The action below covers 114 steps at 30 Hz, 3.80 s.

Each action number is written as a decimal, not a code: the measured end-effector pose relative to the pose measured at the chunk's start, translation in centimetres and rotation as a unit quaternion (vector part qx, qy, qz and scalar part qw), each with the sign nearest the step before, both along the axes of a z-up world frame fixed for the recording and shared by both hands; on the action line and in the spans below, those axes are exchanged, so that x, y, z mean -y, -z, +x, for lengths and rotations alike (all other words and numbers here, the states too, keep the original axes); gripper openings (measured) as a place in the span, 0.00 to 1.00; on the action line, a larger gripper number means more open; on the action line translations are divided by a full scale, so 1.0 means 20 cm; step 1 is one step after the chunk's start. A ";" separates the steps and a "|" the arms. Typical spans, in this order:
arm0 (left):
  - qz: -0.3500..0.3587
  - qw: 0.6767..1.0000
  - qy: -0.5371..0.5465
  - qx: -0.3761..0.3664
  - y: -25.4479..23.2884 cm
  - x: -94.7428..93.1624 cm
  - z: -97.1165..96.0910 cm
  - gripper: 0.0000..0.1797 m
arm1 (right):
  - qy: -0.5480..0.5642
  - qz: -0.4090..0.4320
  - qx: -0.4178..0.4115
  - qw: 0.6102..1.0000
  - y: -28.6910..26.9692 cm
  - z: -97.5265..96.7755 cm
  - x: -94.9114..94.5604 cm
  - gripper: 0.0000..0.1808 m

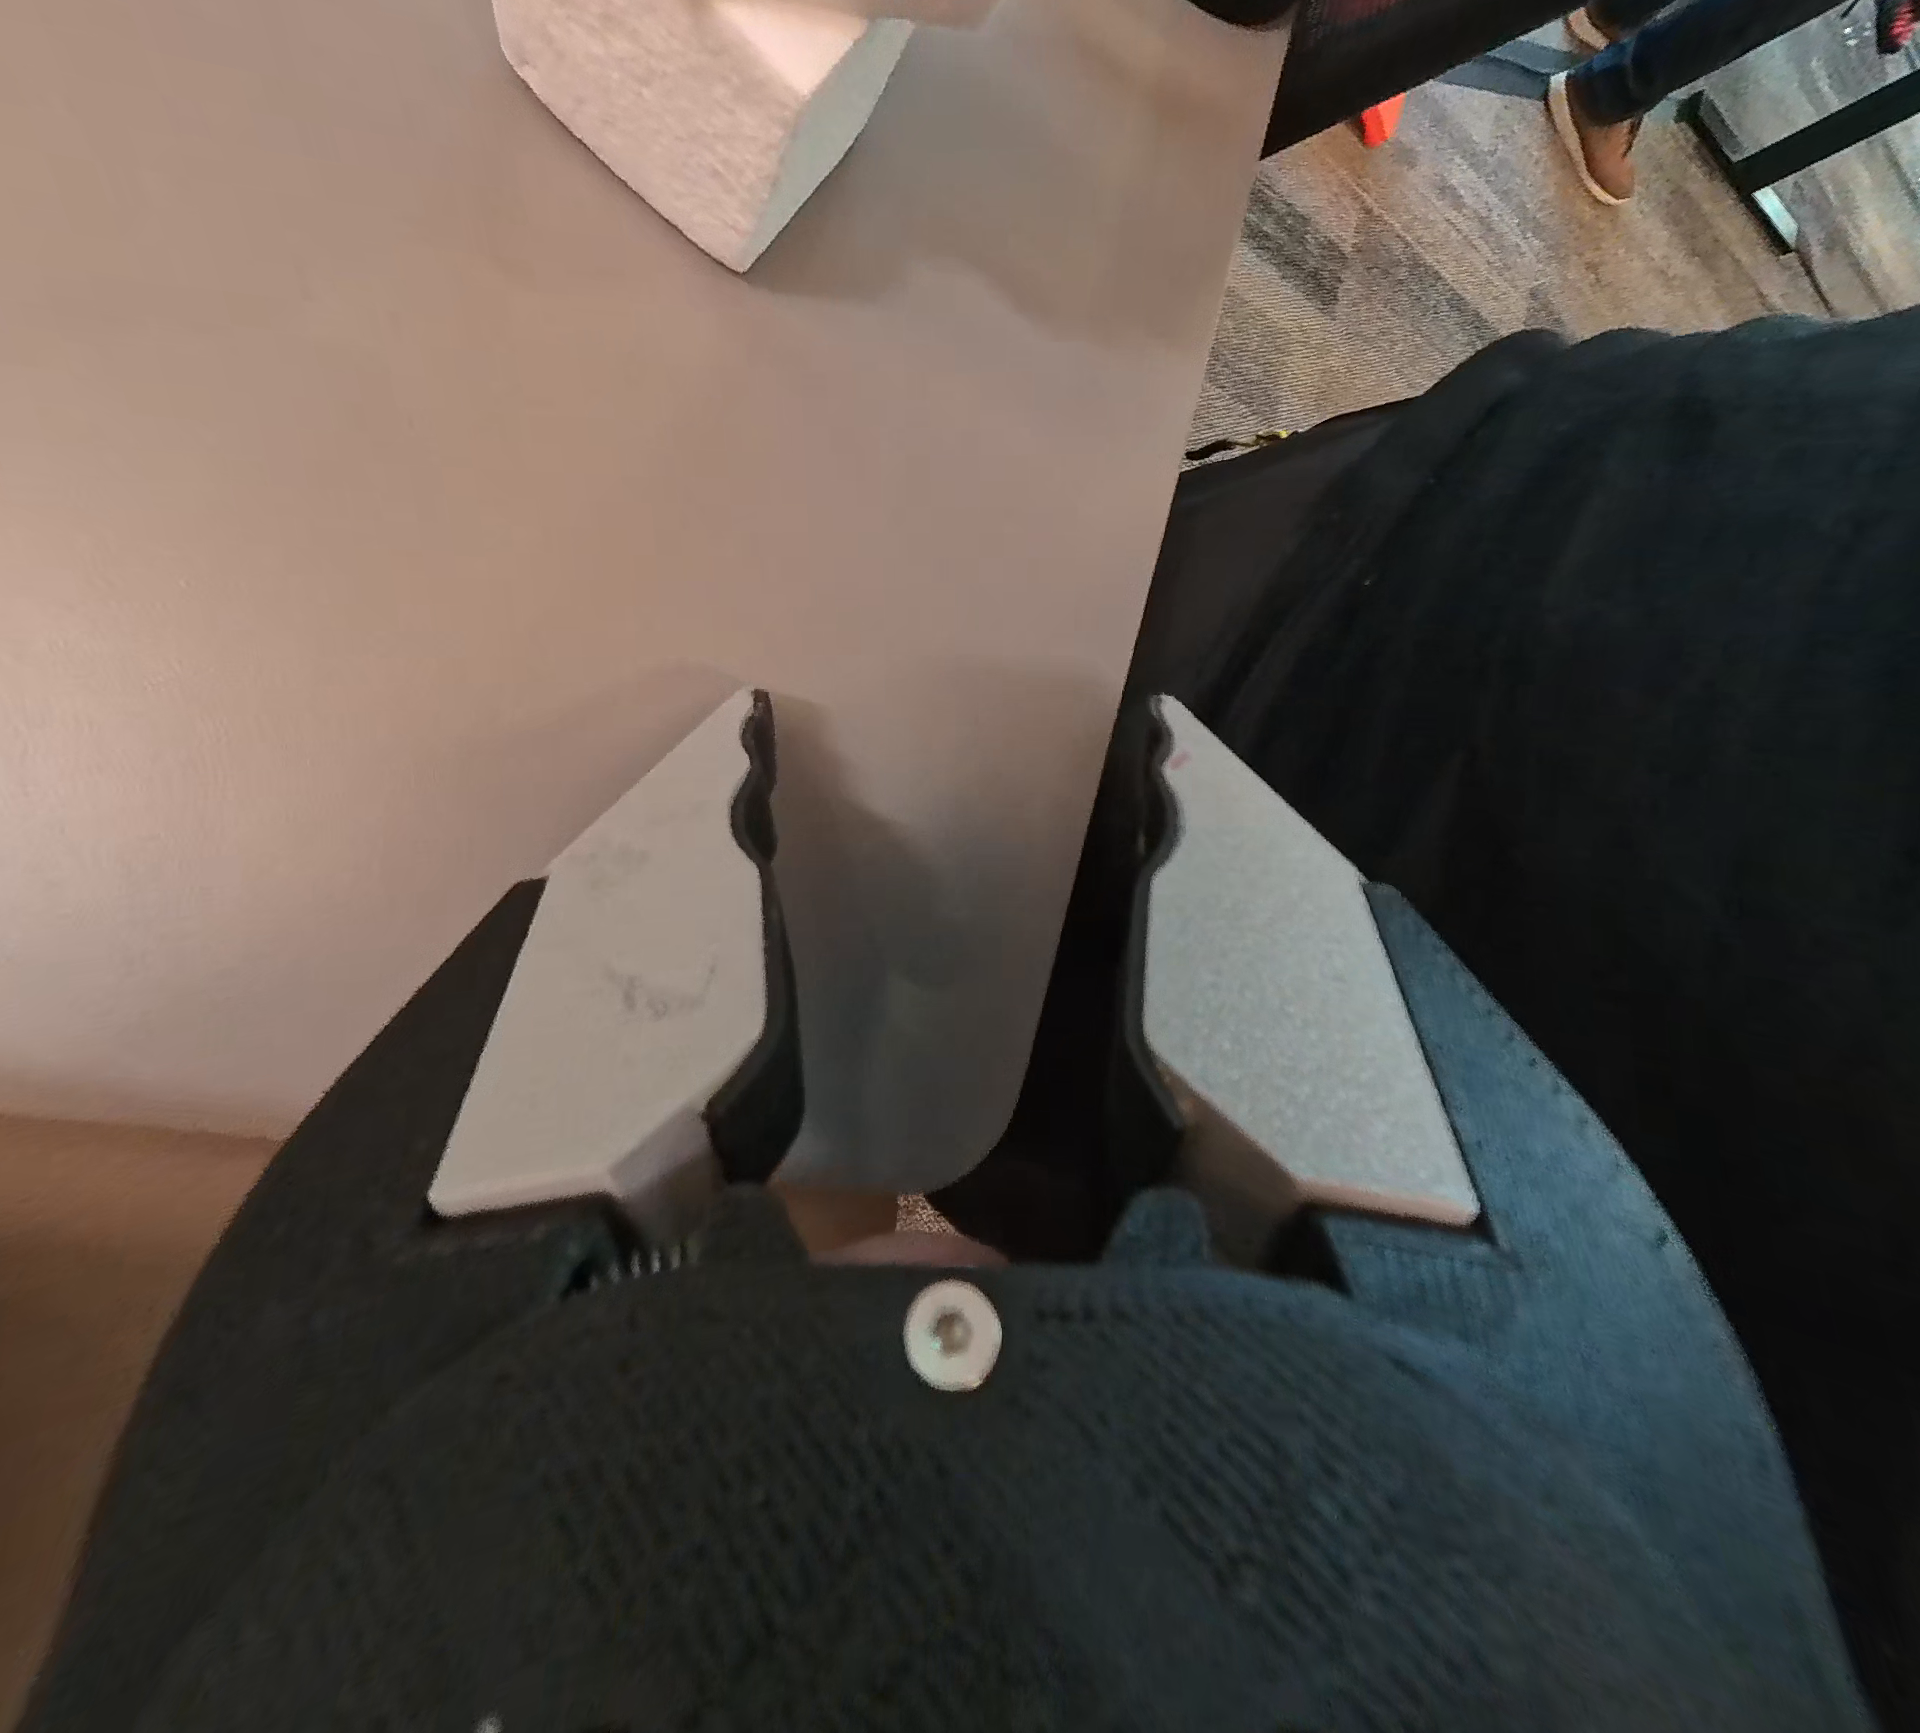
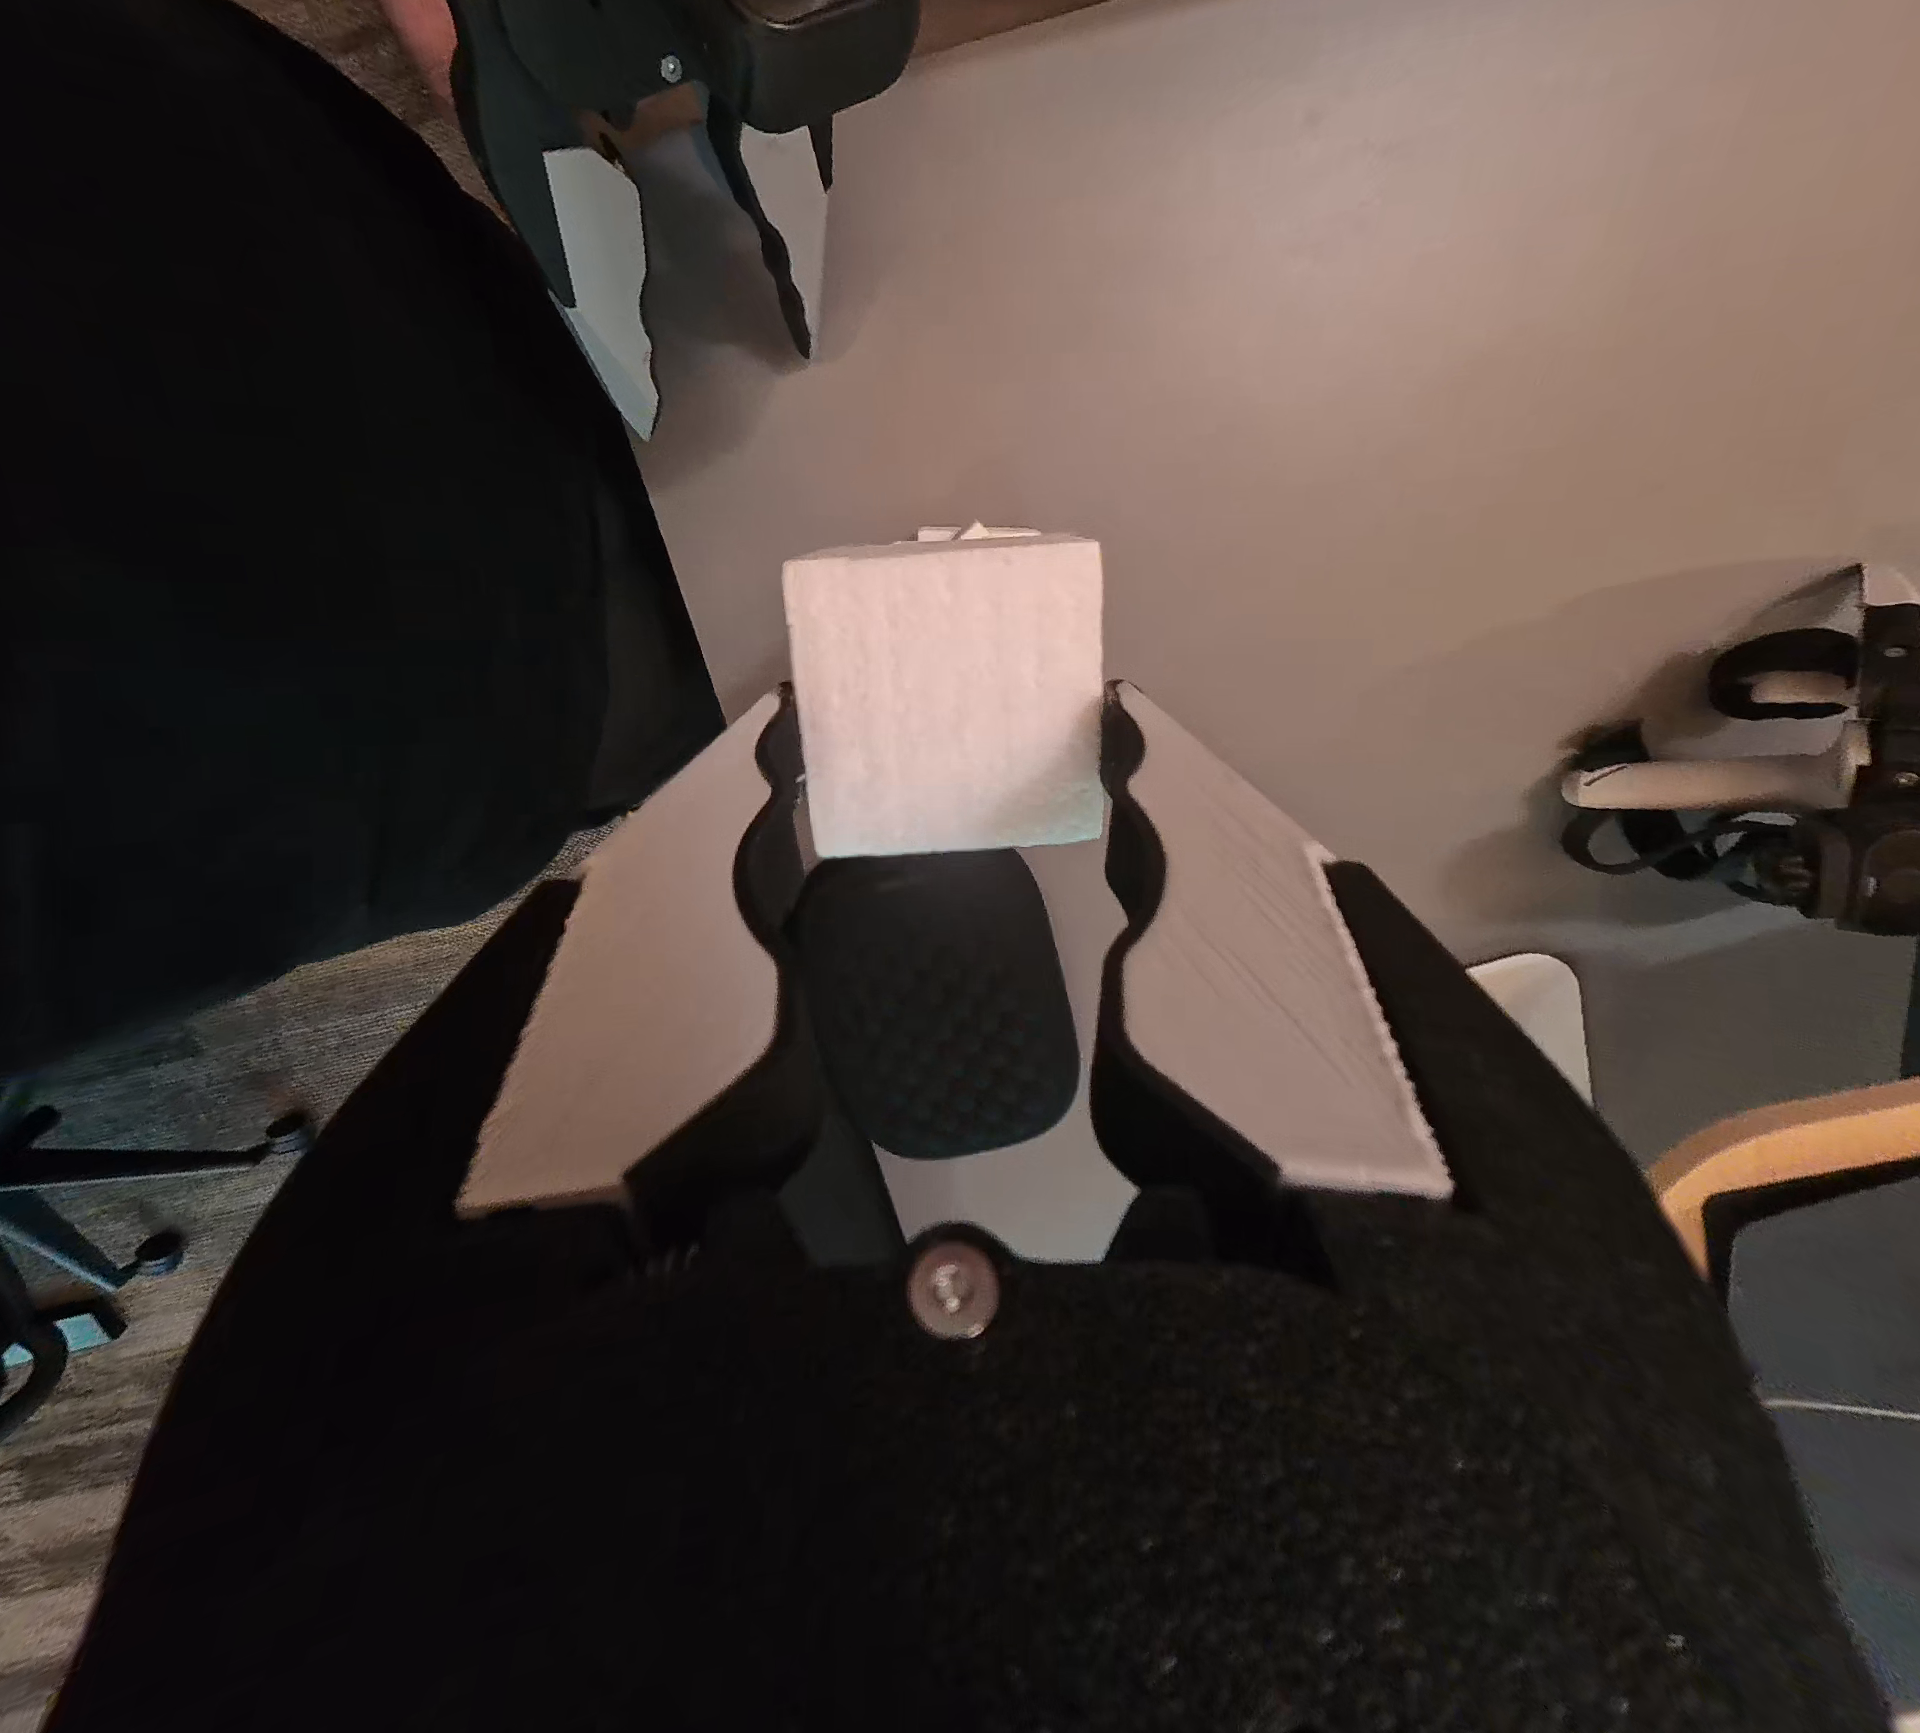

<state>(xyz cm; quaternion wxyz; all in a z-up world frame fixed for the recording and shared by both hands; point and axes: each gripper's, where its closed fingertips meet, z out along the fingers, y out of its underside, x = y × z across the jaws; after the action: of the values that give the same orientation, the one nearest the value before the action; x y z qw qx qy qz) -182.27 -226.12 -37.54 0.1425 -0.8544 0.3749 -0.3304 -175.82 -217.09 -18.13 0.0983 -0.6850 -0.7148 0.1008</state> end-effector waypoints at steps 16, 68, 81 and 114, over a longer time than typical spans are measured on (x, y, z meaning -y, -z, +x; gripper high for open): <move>-0.005 1.000 -0.006 0.001 0.01 0.01 0.02 0.38 | 0.002 0.005 -0.009 1.000 0.03 -0.01 -0.03 0.32; 0.102 0.993 -0.015 0.051 -0.50 -0.27 0.18 0.46 | 0.107 -0.037 -0.204 0.973 0.08 0.02 0.00 0.33; 0.151 0.988 0.014 0.028 -0.60 -0.32 0.18 0.49 | 0.124 -0.024 -0.185 0.974 0.08 0.23 -0.02 0.37; 0.179 0.968 0.172 0.022 0.02 -0.44 0.38 0.32 | 0.120 -0.097 -0.143 0.978 0.81 0.33 -0.16 0.38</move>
<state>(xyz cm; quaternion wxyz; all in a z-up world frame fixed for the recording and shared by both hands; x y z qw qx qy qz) -174.73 -217.28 -38.01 0.2424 -0.7302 0.5658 -0.2964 -169.15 -213.97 -34.31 0.1440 -0.7504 -0.5931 0.2536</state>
